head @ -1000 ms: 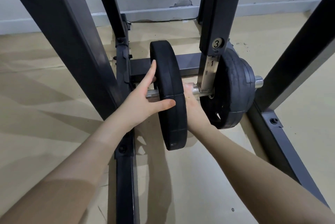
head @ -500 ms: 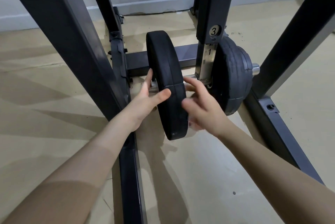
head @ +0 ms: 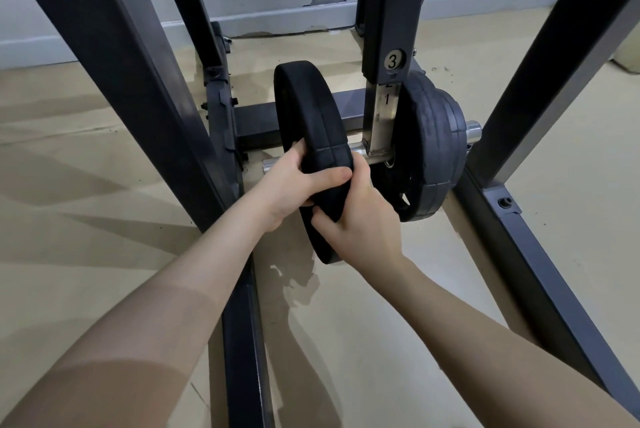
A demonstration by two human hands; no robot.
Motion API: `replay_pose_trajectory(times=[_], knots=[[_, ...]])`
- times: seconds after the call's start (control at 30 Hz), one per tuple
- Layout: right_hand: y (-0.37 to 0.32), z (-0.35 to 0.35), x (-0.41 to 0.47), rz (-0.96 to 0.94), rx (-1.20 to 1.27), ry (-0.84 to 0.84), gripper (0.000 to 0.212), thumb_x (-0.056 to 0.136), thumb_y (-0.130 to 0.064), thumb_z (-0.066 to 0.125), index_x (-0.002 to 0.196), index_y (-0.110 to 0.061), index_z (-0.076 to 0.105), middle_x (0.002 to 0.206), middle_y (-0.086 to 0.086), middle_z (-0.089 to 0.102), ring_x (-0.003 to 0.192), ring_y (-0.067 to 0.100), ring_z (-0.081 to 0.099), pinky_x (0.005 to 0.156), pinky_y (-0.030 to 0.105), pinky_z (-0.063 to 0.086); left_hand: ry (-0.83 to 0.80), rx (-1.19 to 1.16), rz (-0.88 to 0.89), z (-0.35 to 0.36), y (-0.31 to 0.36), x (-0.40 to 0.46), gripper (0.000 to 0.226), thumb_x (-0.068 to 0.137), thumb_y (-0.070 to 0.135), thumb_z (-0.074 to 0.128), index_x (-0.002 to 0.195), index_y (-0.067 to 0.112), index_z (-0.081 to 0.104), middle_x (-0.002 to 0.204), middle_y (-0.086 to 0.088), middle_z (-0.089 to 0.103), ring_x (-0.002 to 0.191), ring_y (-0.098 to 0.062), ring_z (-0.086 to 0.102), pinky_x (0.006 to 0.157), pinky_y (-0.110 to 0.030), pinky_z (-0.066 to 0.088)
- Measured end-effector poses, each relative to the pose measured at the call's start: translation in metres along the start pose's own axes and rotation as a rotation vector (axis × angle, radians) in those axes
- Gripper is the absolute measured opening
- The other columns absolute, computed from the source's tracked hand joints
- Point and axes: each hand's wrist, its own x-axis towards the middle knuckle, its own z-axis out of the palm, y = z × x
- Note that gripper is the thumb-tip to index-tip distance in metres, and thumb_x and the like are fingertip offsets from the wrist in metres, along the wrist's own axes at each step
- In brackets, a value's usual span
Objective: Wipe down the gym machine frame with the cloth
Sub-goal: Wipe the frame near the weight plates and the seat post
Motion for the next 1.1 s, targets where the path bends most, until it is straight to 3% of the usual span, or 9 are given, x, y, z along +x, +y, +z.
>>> replay_pose_trajectory(times=[0.1,0.3,0.5,0.6,0.7,0.77,0.9,1.0,1.1], knots=[[0.008,-0.007,0.003,-0.003,-0.016,0.008,0.072,0.072,-0.033,0.064,0.128,-0.035,0.019,0.078,-0.017,0.054,0.064,0.007,0.048,0.047,0.016,0.031,-0.01,-0.026,0.023,0.01,0.001,0.005,0.04,0.073,0.026,0.078,0.104,0.04,0.057,0.105,0.014,0.067,0.091,-0.003,0.066,0.063,-0.018,0.053],[0.035,-0.03,0.007,0.022,-0.018,-0.063,0.079,0.075,-0.034,0.064,0.138,-0.032,0.016,0.09,-0.011,0.057,0.082,0.015,0.059,0.058,0.028,0.038,-0.02,0.035,0.051,0.041,0.005,0.019,0.045,0.055,0.042,0.078,0.094,0.053,0.058,0.124,0.002,0.055,0.108,-0.008,0.059,0.086,-0.028,0.052],[0.04,-0.07,0.015,-0.159,-0.06,-0.056,0.057,0.086,-0.045,0.056,0.134,-0.016,0.043,0.113,-0.001,0.062,0.1,0.017,0.056,0.086,0.029,0.044,-0.059,0.065,0.093,0.042,0.001,0.022,0.05,0.076,0.019,0.076,0.112,0.044,0.051,0.106,0.023,0.064,0.096,0.008,0.061,0.071,-0.008,0.049],[0.054,-0.094,0.032,-0.128,-0.117,0.141,0.04,0.093,-0.033,0.042,0.124,-0.011,0.053,0.117,0.004,0.058,0.104,0.015,0.05,0.082,0.018,0.031,-0.026,0.098,0.073,0.042,-0.002,0.018,0.078,0.078,0.019,0.074,0.14,0.037,0.03,0.106,0.039,0.058,0.1,0.014,0.056,0.073,-0.005,0.046],[0.077,-0.109,0.052,0.159,-0.01,0.157,0.034,0.096,-0.024,0.047,0.127,-0.011,0.051,0.122,0.001,0.053,0.109,0.013,0.047,0.087,0.02,0.034,0.112,0.199,-0.005,0.048,0.009,0.008,0.114,0.075,0.027,0.077,0.149,0.037,-0.009,0.15,0.02,0.028,0.135,-0.001,0.032,0.107,-0.025,0.033],[0.093,-0.113,0.062,0.263,0.065,0.13,0.035,0.095,-0.027,0.049,0.128,-0.014,0.05,0.113,-0.009,0.054,0.103,0.008,0.046,0.084,0.015,0.036,0.336,0.489,0.129,0.059,0.022,-0.001,0.112,0.078,0.029,0.074,0.149,0.024,-0.012,0.159,0.004,0.004,0.144,-0.009,0.007,0.116,-0.029,0.013],[0.126,-0.104,0.077,0.267,0.15,-0.004,0.045,0.091,-0.041,0.049,0.129,-0.016,0.046,0.107,-0.008,0.056,0.098,0.017,0.055,0.083,0.031,0.047,0.401,0.689,0.592,0.118,0.032,-0.007,0.07,0.088,0.019,0.052,0.149,0.012,0.018,0.156,-0.001,0.018,0.142,-0.007,0.015,0.112,-0.012,0.014],[0.145,-0.093,0.09,0.379,0.226,0.048,0.043,0.093,-0.038,0.052,0.131,-0.02,0.045,0.096,-0.015,0.057,0.091,0.015,0.059,0.07,0.023,0.044,0.288,0.454,0.234,0.157,0.015,0.008,0.073,0.089,0.025,0.06,0.149,0.019,0.02,0.155,0.006,0.019,0.136,-0.003,0.023,0.099,0.001,0.016],[0.158,-0.097,0.093,0.329,0.131,-0.09,0.029,0.088,-0.042,0.057,0.111,-0.025,0.054,0.088,-0.015,0.061,0.076,0.001,0.059,0.049,0.008,0.038,0.273,0.305,-0.033,0.169,-0.002,0.032,0.087,0.079,0.033,0.071,0.148,0.024,0.019,0.145,0.002,0.039,0.127,-0.015,0.043,0.103,-0.029,0.04]])
